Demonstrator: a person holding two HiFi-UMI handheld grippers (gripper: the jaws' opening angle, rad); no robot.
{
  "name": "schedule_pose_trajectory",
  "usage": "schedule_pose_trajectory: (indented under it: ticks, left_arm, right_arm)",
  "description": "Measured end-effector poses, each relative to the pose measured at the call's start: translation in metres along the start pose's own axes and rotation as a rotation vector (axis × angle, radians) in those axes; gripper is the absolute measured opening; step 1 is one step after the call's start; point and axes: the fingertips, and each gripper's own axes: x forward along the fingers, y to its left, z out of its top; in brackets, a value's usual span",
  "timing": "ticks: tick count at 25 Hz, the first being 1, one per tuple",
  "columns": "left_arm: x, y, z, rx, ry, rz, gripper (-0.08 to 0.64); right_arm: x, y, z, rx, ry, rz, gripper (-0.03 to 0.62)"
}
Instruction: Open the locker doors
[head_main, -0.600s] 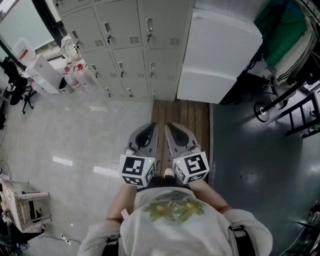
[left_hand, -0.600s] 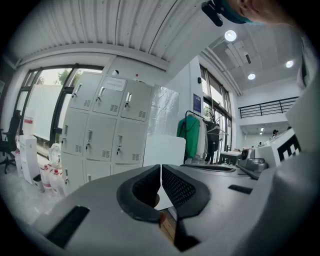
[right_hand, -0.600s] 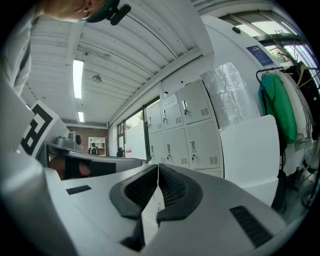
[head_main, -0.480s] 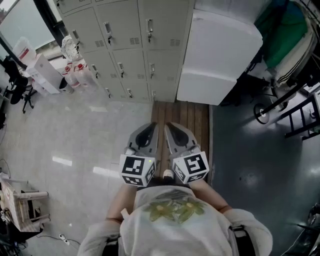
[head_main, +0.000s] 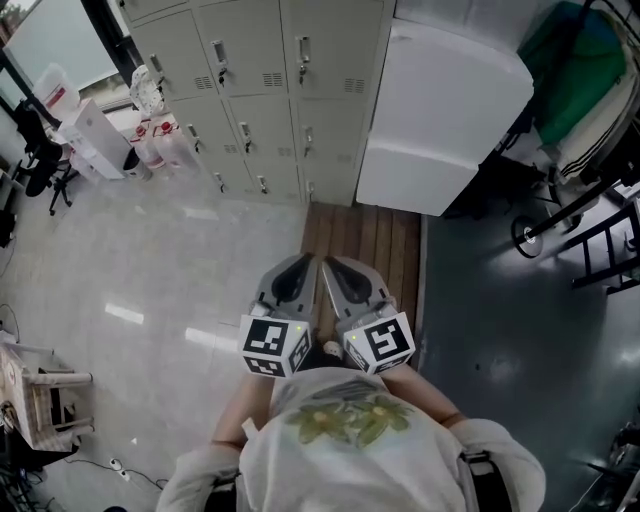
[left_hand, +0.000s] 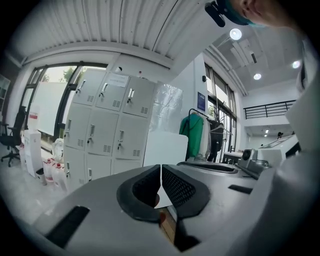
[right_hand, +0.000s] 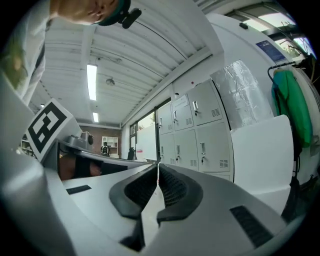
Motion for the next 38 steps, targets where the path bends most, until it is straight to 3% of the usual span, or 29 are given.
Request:
schedule_pose_trajectory:
  ticks: [6, 14, 26, 32, 38]
  left_arm:
    - [0.011, 0.017, -0.008, -0.005, 0.026, 0.027, 0.038]
    - [0.050, 0.060, -0.014, -0.062, 0.065, -0.003, 0.038]
    - [0.092, 0.177, 0.000, -0.089, 0.098, 0.027, 0.038]
    - [0.114, 0.220, 0.010, -0.076, 0.108, 0.001, 0.038]
    - [0.137, 0.237, -0.004, -0.100, 0.147, -0.028, 0.038]
  right_arm:
    - [0.011, -0.005, -0.016, 0.042, 0.041, 0.010, 0.034]
    - [0.059, -0.026, -0.040, 0.072, 0.109, -0.010, 0.034]
    - [0.182, -0.035, -0.052, 0.069, 0.167, 0.015, 0.034]
    - [0.224, -0.048, -0.057, 0.071, 0.181, -0.026, 0.034]
    - [0.240, -0.070, -0.076, 0.114, 0.215, -0.090, 0.034]
